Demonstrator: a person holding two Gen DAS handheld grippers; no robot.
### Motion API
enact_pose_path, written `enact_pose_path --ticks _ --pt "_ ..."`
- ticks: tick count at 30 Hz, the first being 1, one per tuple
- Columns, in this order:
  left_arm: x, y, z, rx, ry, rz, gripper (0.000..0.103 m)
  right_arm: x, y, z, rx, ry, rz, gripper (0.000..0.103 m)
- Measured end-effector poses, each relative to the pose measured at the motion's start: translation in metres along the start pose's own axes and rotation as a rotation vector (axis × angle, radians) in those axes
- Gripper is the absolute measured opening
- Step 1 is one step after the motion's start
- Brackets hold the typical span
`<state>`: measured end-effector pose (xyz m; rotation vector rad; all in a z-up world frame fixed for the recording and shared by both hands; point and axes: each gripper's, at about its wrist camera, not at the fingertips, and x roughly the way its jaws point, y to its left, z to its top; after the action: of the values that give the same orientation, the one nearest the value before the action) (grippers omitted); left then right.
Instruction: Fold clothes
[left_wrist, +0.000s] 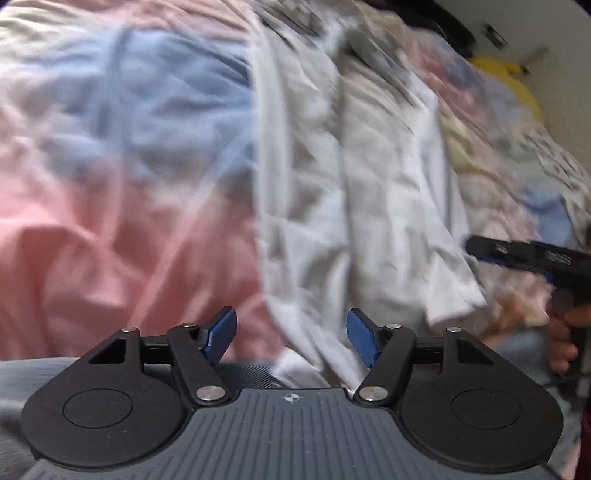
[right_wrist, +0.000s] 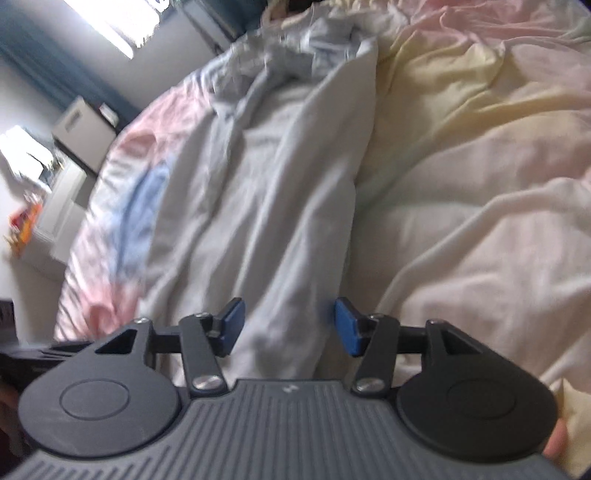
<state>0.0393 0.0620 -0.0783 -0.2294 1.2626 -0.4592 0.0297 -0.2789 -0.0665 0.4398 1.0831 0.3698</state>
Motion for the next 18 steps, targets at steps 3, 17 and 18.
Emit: enact_pose_path --ticks 3,17,18 --pt "0.011 -0.005 -0.001 0.030 0.068 -0.025 0.069 0.009 0.006 -0.004 -0.017 0.071 -0.024 0.055" --pt "-0.051 -0.001 -0.011 0.042 -0.203 -0.231 0.011 -0.021 0.025 -0.015 -0.101 -0.051 0.079 0.007" --pt "-0.063 0.000 -0.009 0.031 -0.223 -0.245 0.011 -0.033 0.022 -0.015 -0.071 -0.087 0.111 0.006"
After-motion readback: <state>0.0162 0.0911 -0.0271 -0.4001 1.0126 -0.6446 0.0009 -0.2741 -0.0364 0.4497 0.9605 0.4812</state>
